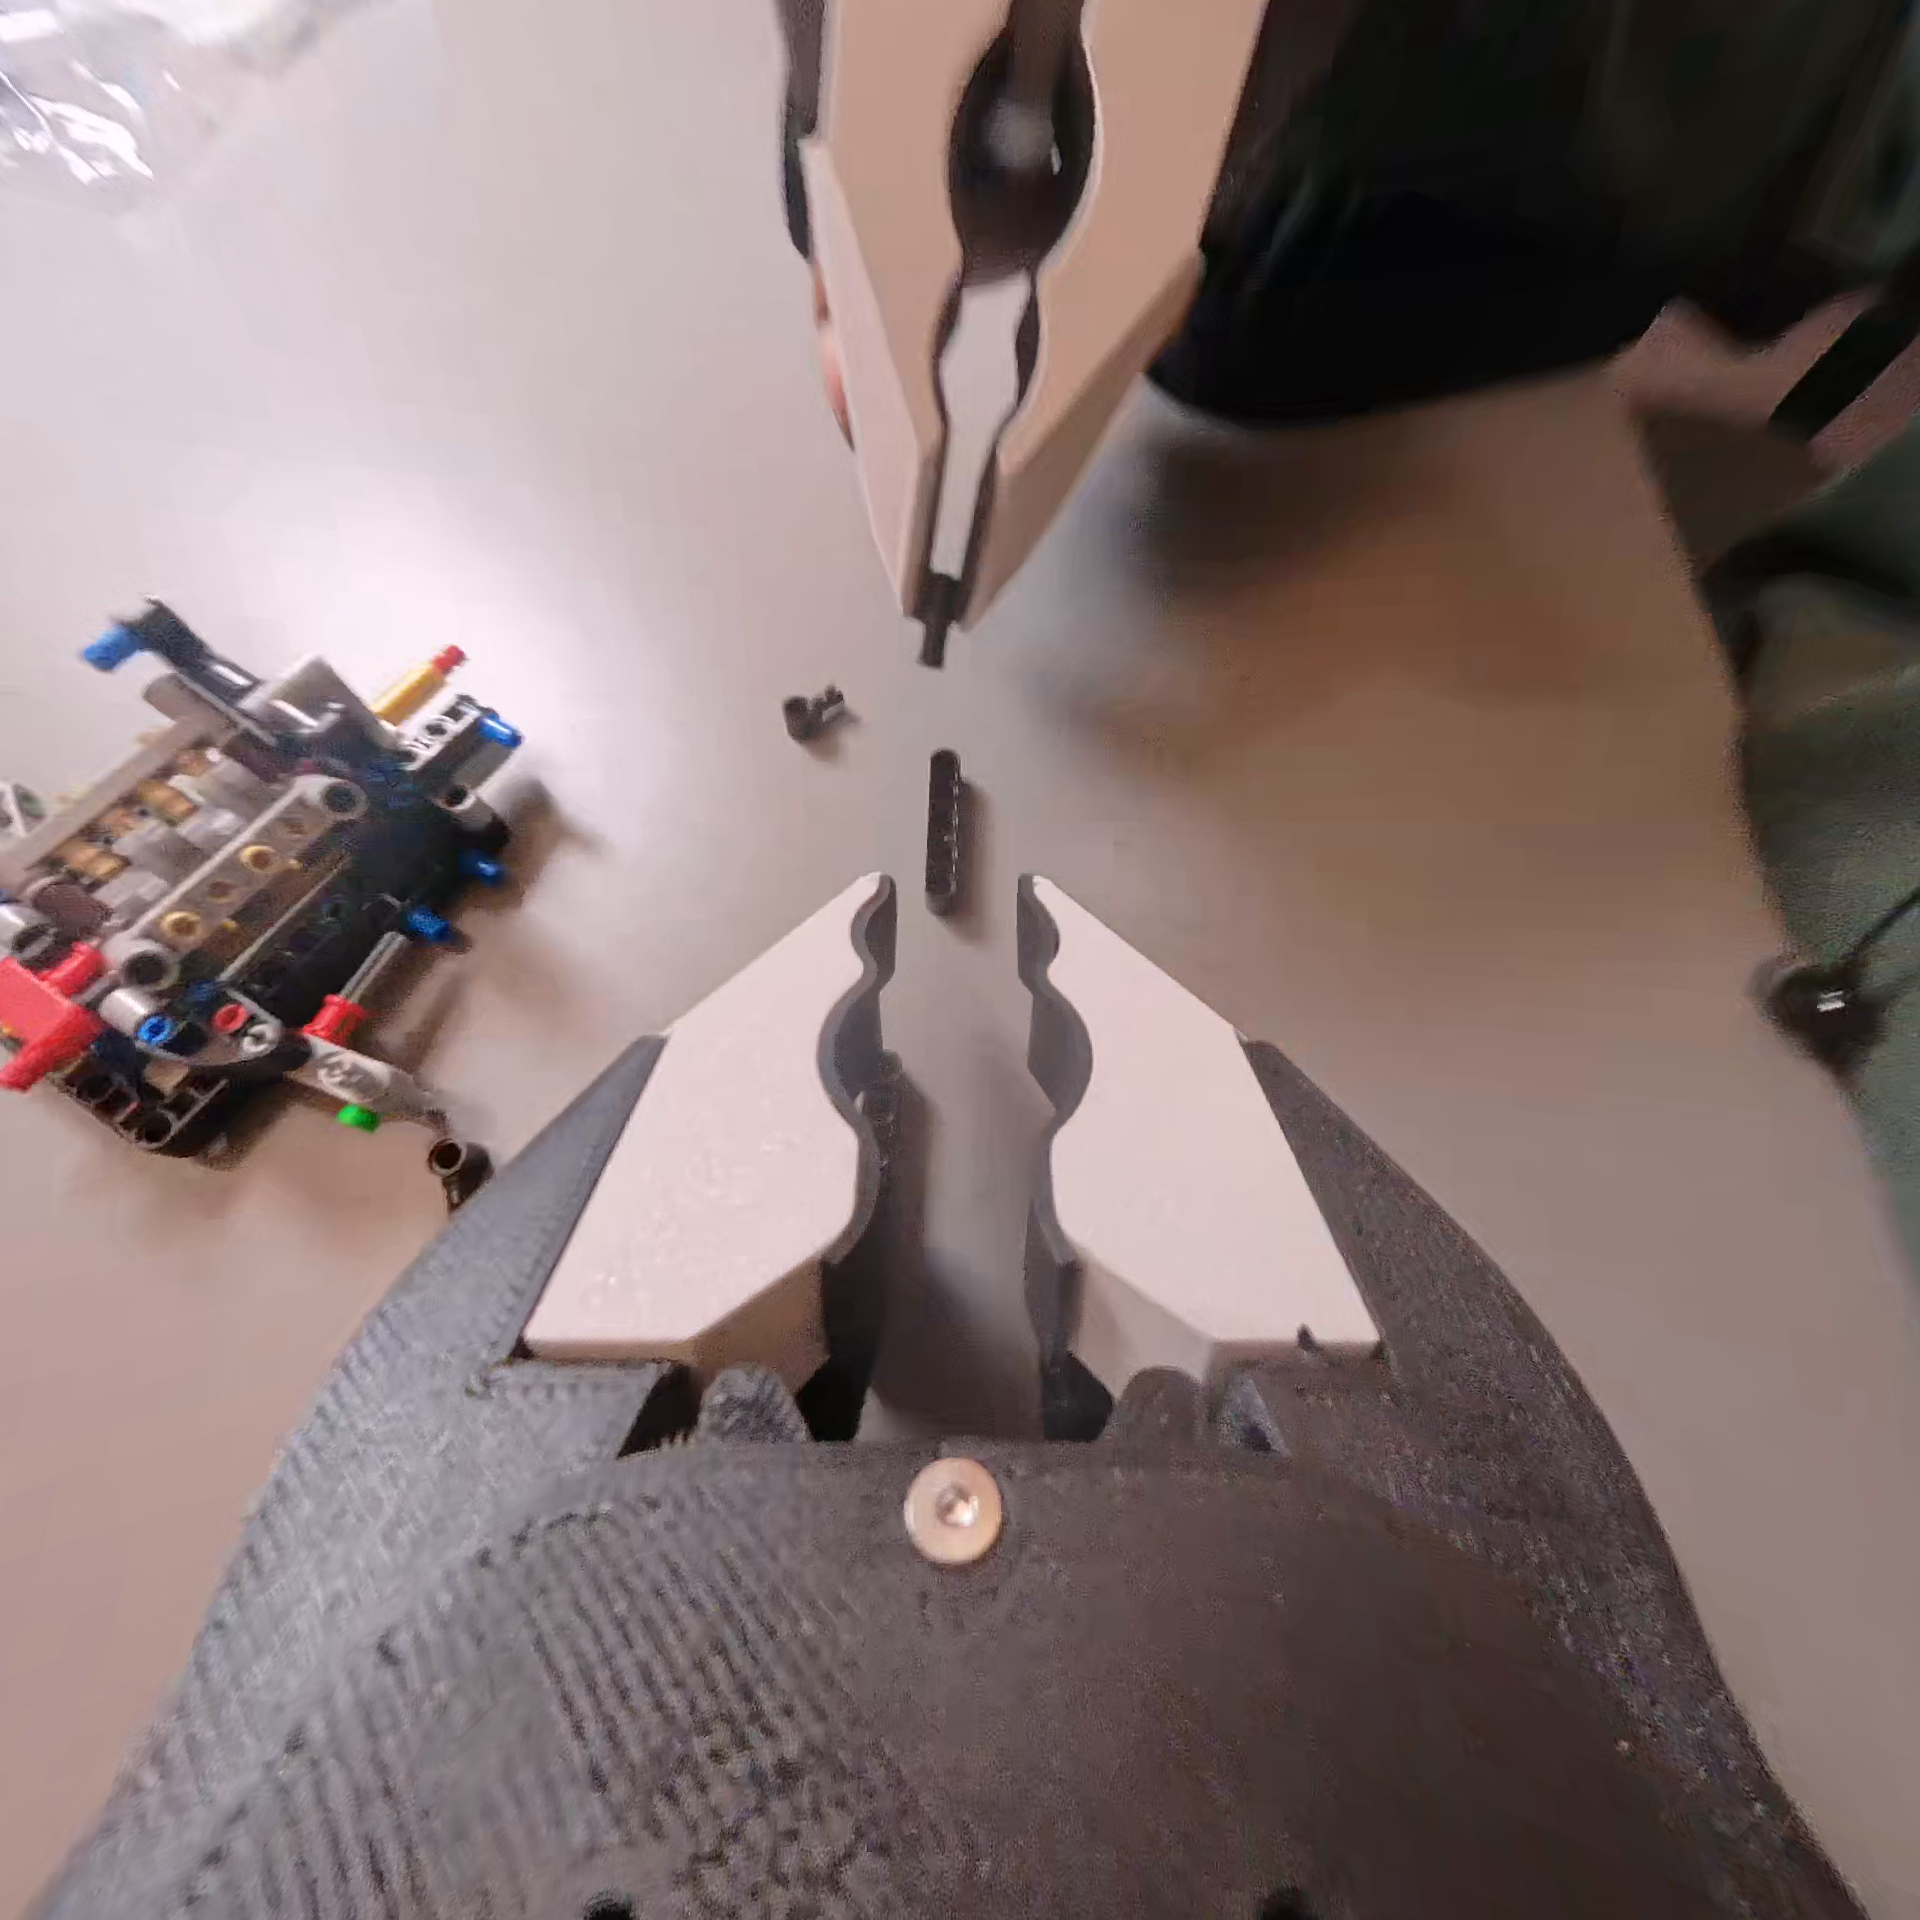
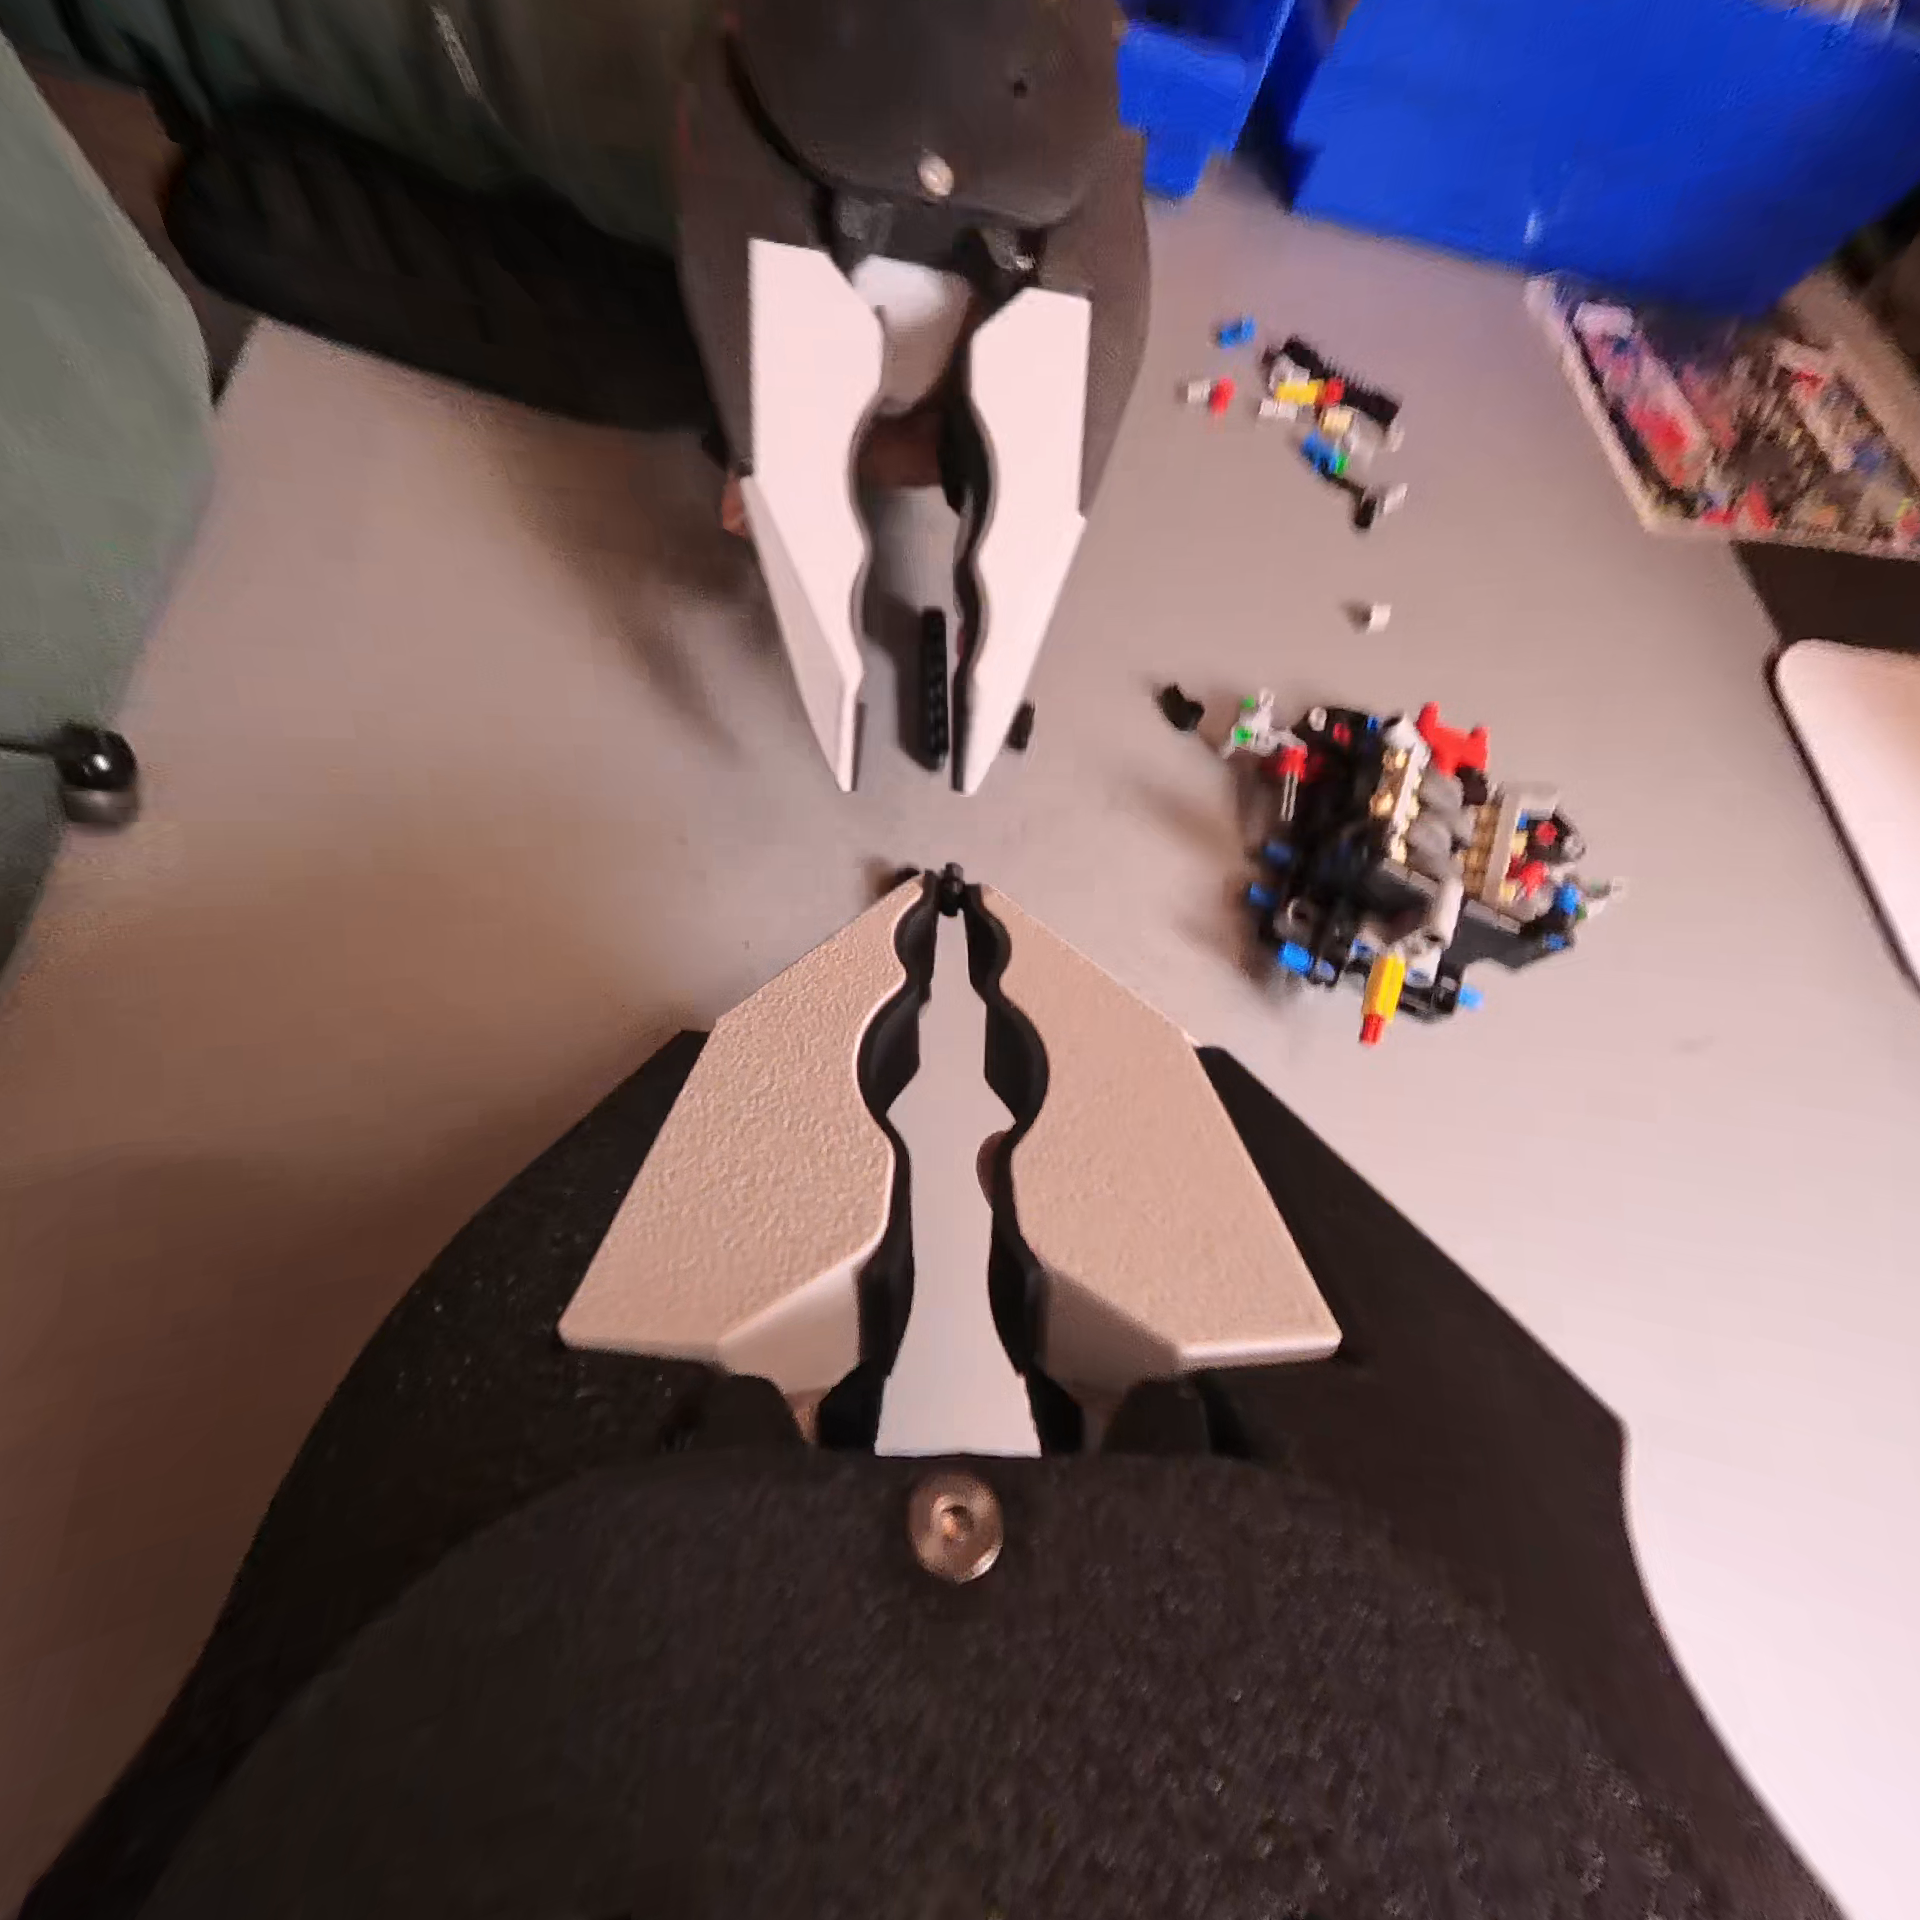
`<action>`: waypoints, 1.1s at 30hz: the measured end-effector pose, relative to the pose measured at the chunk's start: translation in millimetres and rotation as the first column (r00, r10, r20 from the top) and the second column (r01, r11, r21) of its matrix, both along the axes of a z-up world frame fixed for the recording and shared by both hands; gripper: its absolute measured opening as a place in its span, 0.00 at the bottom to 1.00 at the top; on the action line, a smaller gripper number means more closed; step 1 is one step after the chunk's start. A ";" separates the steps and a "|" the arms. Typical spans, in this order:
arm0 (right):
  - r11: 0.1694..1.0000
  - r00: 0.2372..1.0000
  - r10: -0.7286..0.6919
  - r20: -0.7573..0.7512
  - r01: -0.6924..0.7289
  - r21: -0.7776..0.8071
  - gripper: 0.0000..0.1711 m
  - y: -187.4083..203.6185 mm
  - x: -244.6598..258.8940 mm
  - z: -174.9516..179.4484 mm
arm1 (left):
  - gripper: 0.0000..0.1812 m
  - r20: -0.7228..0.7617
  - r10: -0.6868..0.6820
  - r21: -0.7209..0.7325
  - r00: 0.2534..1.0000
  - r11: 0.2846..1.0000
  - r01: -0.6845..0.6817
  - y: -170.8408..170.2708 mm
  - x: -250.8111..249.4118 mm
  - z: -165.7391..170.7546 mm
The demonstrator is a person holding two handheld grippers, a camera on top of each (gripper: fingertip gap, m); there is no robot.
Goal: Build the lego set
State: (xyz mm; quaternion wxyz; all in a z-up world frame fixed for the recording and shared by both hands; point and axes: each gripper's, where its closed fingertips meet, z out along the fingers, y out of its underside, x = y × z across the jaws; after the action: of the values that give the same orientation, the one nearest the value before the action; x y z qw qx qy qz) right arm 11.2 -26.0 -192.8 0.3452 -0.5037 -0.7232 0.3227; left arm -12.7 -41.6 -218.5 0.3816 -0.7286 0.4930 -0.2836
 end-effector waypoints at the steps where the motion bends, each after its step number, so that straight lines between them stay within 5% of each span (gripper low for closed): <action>1: 1.000 1.000 -0.007 0.025 0.007 -0.007 0.02 1.8 2.4 -4.4 | 0.12 -0.062 0.000 0.021 0.998 1.000 0.002 0.0 2.6 -8.8; 7: 1.000 0.993 -0.007 0.119 0.007 0.001 0.02 0.9 4.6 -22.5 | 0.10 -0.221 0.046 0.124 0.974 0.992 -0.019 10.1 10.3 -25.6; 11: 1.000 0.991 -0.015 0.134 0.014 0.008 0.02 2.5 4.3 -26.1 | 0.04 -0.216 0.032 0.113 0.976 0.994 -0.008 8.3 13.7 -26.8; 33: 1.000 0.979 -0.022 0.204 0.020 0.013 0.02 -4.0 -1.5 -37.3 | 0.03 -0.201 -0.025 0.064 0.979 0.997 0.038 -3.0 9.4 -27.2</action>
State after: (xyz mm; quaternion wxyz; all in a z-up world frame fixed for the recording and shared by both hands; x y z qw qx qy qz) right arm 9.8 -29.9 -230.0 0.2753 -0.5400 -0.7511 0.2617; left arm -3.3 -44.5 -245.7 0.3500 -0.7321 0.5498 -0.1979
